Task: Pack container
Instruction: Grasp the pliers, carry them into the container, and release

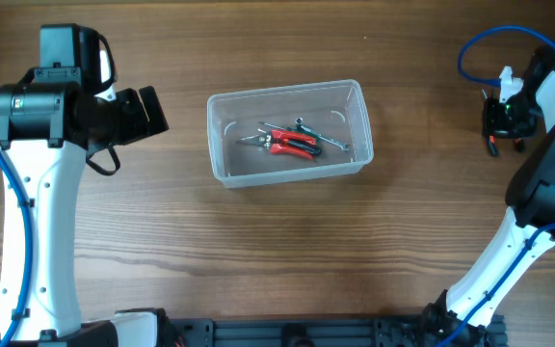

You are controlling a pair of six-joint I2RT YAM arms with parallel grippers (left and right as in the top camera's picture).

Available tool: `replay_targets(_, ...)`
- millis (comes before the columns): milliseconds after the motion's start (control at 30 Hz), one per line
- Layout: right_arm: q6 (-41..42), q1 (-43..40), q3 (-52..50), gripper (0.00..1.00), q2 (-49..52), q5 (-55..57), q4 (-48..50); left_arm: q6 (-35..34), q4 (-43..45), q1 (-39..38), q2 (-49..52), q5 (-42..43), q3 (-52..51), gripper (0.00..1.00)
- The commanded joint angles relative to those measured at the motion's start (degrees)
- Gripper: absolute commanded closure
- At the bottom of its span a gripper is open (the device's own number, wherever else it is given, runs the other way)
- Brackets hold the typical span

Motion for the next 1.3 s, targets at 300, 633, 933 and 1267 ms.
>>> replay_targets(300, 0.9, 0.3, -2.3, 0.96, 2.4, -2.7, -0.5, -1.0, 0.0, -0.3, -0.5, 0.3, 0.6, 0.0)
replay_targets(633, -1.1, 0.8, -1.5, 0.96, -0.3, -9.1, -1.9, -0.9, 0.0, -0.3, -0.5, 0.3, 0.6, 0.0)
replay_targets(933, -17.7, 14.0, 2.0, 0.96, -29.0, -17.2, -2.3, -0.9, 0.0, -0.3, -0.5, 0.3, 0.6, 0.0)
replay_targets(1267, -36.7, 44.8, 0.3, 0.95, -28.2, -19.1, -4.5, -0.9, 0.0, -0.3, -0.5, 0.3, 0.6, 0.0)
